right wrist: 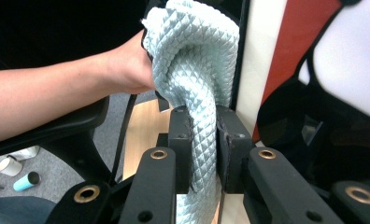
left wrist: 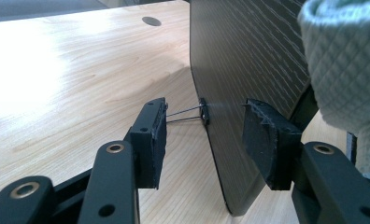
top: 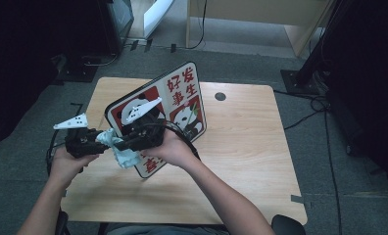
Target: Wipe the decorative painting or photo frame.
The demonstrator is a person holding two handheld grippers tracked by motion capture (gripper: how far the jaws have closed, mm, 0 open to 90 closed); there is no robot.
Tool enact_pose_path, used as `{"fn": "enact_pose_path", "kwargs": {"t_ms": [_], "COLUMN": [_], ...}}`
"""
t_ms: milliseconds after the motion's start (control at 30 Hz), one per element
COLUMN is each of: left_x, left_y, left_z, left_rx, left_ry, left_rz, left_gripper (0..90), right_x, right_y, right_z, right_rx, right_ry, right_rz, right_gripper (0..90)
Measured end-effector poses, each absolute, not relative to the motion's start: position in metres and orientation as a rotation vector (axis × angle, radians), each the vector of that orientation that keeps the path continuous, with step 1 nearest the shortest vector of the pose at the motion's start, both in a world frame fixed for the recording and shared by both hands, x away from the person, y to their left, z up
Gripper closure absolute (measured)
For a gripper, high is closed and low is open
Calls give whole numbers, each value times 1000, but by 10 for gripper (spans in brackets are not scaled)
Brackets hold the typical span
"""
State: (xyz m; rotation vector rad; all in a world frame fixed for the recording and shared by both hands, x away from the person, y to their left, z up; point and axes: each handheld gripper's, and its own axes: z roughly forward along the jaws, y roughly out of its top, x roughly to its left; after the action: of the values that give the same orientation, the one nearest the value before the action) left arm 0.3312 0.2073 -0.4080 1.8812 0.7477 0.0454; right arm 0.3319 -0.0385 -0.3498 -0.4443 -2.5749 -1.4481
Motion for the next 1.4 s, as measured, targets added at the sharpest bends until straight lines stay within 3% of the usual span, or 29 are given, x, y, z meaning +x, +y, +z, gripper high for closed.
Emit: {"fn": "enact_pose_path", "kwargs": {"t_ms": [1400], "left_x": [334], "left_y": [217], "left_z": [-408], "left_rx": [1869], "left_ry": [775], "left_rz": [80], "left_gripper": [500], "right_x": [321], "right_y": [-49], "right_z": [-397], "right_rx": [-466], "right_ry": [-2571], "right_rz": [-1363], "right_gripper": [786]}}
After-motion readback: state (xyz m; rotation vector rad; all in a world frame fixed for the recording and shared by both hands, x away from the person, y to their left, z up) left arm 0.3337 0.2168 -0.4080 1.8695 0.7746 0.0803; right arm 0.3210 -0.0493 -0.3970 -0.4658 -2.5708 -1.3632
